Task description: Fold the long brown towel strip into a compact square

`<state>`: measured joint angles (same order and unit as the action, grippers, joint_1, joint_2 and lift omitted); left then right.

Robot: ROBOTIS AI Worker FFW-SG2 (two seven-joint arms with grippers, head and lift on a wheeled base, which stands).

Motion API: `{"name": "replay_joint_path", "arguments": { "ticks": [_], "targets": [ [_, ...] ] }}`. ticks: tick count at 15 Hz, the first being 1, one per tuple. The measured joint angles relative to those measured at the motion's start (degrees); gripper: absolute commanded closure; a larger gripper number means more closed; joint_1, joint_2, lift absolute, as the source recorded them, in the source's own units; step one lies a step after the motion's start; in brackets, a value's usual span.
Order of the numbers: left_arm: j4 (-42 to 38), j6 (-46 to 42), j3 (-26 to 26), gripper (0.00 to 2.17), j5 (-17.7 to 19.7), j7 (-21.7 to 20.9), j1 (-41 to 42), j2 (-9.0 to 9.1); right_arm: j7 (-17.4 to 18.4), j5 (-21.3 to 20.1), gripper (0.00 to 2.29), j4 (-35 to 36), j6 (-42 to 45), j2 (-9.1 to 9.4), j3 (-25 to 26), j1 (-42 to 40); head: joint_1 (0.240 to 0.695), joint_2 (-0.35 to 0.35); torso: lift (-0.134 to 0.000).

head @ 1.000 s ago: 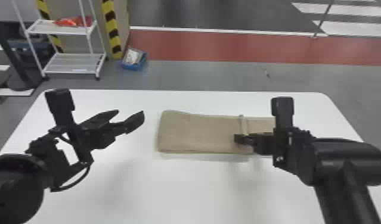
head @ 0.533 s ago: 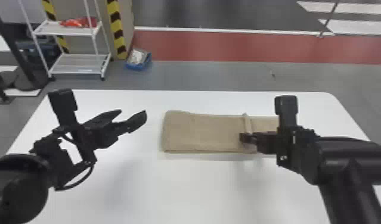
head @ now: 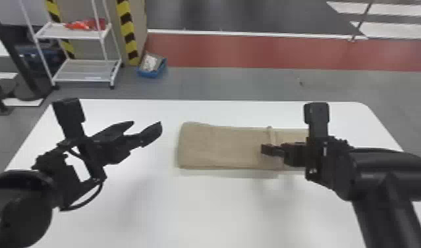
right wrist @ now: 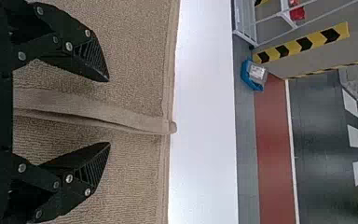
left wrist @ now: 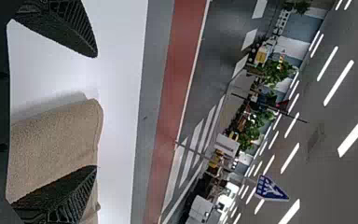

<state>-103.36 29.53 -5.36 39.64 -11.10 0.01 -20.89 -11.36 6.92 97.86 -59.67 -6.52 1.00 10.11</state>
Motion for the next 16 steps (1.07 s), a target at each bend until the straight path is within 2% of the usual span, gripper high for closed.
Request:
{"name": "replay_joint_path", "arguments": {
  "ticks": [8,10,13,16],
  "targets": [
    [-0.7,0.1,0.2,0.02,0.3,-0.1,0.6,-0.03,-0.4,0.0,0.59,-0.9,-0.5,-0.21,0.4,0.9,0.695,-0.058,-0.124],
    [-1.0,0.3,0.3,0.02,0.4,-0.1,0.7,-0.03,-0.5,0.1,0.83,-1.2,-1.0,-0.24,0.4,1.2,0.695,-0.059,-0.124],
    [-1.3,0.4,0.5,0.02,0.4,-0.1,1.3,-0.06,-0.8,0.2,0.94,-1.6,-1.1,-0.25,0.4,1.4,0.695,-0.058,-0.124],
    [-1.5,0.5,0.6,0.02,0.4,-0.1,1.5,-0.12,-0.8,0.3,0.94,-1.6,-1.5,-0.28,0.5,1.4,0.695,-0.056,-0.124]
  ]
}}
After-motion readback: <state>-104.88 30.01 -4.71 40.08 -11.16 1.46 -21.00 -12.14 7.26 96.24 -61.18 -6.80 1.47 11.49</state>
